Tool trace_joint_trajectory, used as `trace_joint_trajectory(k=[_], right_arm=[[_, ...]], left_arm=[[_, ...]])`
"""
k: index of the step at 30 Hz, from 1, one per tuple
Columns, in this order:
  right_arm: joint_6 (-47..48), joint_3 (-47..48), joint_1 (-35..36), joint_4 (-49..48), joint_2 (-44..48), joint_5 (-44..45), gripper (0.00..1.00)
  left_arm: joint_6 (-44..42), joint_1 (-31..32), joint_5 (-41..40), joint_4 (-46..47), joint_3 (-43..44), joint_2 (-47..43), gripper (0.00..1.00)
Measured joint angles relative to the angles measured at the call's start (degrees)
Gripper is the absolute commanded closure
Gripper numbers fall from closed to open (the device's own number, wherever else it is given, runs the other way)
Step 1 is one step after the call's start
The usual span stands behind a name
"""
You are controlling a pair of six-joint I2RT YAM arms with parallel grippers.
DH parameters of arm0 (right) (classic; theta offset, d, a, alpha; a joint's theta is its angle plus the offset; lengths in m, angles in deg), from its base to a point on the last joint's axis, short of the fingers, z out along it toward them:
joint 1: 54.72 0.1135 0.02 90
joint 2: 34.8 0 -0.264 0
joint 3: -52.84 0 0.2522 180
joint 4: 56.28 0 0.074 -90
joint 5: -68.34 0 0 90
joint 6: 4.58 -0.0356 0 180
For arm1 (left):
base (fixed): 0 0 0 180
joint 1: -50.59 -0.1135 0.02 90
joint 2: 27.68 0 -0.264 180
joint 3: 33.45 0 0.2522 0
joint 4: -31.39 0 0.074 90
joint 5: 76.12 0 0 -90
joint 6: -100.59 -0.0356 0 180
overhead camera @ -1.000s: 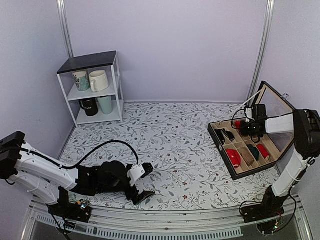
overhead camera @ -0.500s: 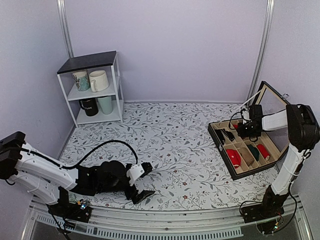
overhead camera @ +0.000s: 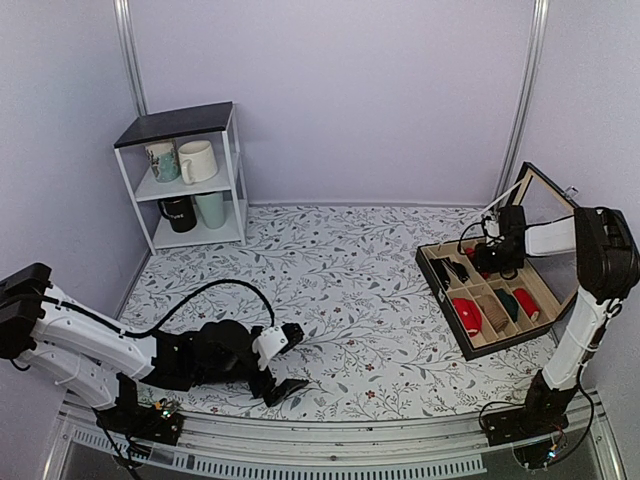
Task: Roll the socks
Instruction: Place a pair of socks in the storage box, then reset both arms
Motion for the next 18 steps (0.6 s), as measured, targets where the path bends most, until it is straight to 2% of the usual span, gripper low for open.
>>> trace_joint_trajectory(k=[18], right_arm=[[-4.3,2.9,0.0,9.3,10.4,-3.1,0.46]], left_arm=[[0.0,-1.7,-0.1,0.2,0.0,0.0,0.01]])
